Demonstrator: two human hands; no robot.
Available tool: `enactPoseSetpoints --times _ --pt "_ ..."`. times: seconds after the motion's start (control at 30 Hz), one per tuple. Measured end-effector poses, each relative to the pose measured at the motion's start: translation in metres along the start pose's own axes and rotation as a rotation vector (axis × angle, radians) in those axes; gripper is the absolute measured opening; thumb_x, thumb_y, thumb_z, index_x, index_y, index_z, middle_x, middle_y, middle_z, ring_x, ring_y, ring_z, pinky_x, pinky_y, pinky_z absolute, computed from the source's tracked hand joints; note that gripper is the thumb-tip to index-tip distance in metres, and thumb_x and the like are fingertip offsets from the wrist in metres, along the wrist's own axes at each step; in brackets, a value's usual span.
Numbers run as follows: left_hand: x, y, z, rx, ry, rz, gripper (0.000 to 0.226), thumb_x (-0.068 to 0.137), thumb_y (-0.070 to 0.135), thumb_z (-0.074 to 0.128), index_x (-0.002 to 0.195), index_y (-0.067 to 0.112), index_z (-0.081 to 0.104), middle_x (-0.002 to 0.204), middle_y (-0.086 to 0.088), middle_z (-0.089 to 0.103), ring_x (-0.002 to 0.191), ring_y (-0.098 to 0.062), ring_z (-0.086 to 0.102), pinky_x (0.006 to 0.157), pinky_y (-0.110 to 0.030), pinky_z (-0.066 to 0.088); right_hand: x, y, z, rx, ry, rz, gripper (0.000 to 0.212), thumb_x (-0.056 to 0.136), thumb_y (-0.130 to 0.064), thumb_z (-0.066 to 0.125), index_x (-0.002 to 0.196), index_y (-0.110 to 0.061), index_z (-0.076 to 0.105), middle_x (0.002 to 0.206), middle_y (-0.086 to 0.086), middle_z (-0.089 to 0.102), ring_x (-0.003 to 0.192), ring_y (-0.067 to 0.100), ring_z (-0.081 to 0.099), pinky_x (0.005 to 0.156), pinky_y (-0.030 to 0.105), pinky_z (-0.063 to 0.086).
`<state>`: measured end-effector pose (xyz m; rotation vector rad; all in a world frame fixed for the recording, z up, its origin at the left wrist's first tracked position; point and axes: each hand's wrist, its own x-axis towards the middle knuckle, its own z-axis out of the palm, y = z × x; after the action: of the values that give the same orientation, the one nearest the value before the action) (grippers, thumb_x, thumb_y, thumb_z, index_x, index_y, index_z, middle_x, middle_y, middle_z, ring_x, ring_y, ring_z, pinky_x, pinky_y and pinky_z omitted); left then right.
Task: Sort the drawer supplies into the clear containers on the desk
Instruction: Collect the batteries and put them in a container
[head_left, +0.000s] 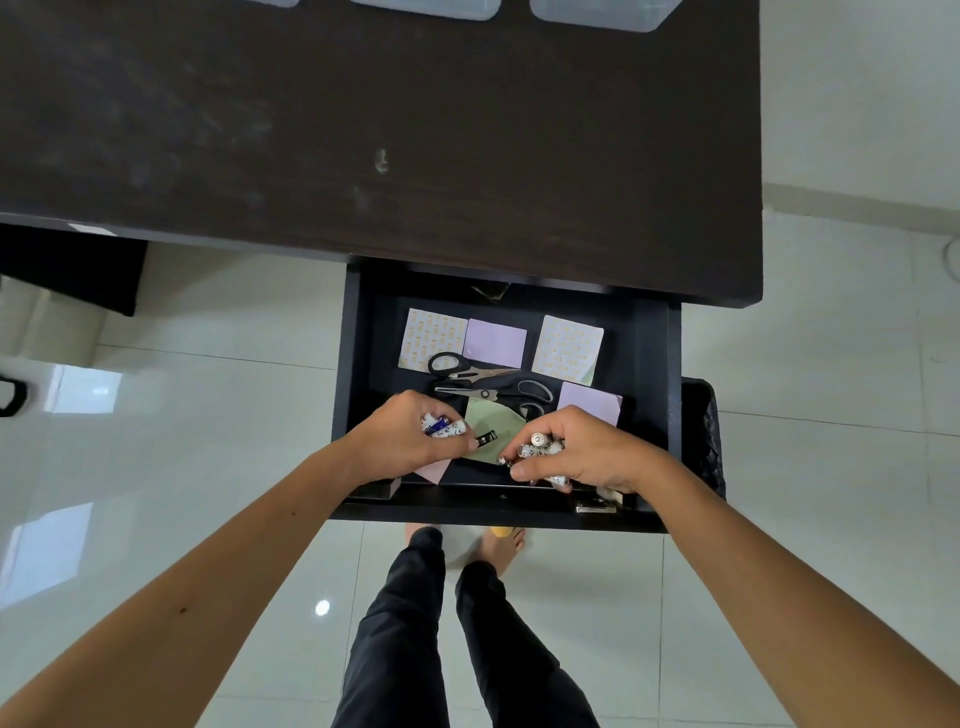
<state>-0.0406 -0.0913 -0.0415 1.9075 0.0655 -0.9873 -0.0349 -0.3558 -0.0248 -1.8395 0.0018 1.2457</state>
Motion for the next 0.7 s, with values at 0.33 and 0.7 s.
enactPoseSetpoints --times 0.33,0.7 --pt "-0.035 0.033 -0.031 -0.045 0.123 0.069 0.011 0.089 0.04 0.082 0.096 0.033 0.081 0.091 0.01 0.077 0.083 -0.003 0.072 0.059 -0.015 0.052 -0.02 -0.07 -0.01 0.087 0.035 -0.098 0.017 0.093 -0.016 0.081 0.11 -0.016 0.079 0.082 -0.001 0.075 0.064 0.0 0.067 0.061 0.029 0.054" --pt "-0.067 0.079 -0.124 -0.093 0.292 0.104 0.011 0.091 0.046 0.078 0.093 0.035 0.08 0.075 0.0 0.076 0.054 -0.017 0.055 0.05 -0.033 0.042 -0.011 -0.179 -0.033 0.018 0.079 -0.231 0.018 0.093 -0.026 0.082 0.11 -0.03 0.081 0.104 0.018 0.077 0.09 0.022 0.074 0.073 0.04 0.058"
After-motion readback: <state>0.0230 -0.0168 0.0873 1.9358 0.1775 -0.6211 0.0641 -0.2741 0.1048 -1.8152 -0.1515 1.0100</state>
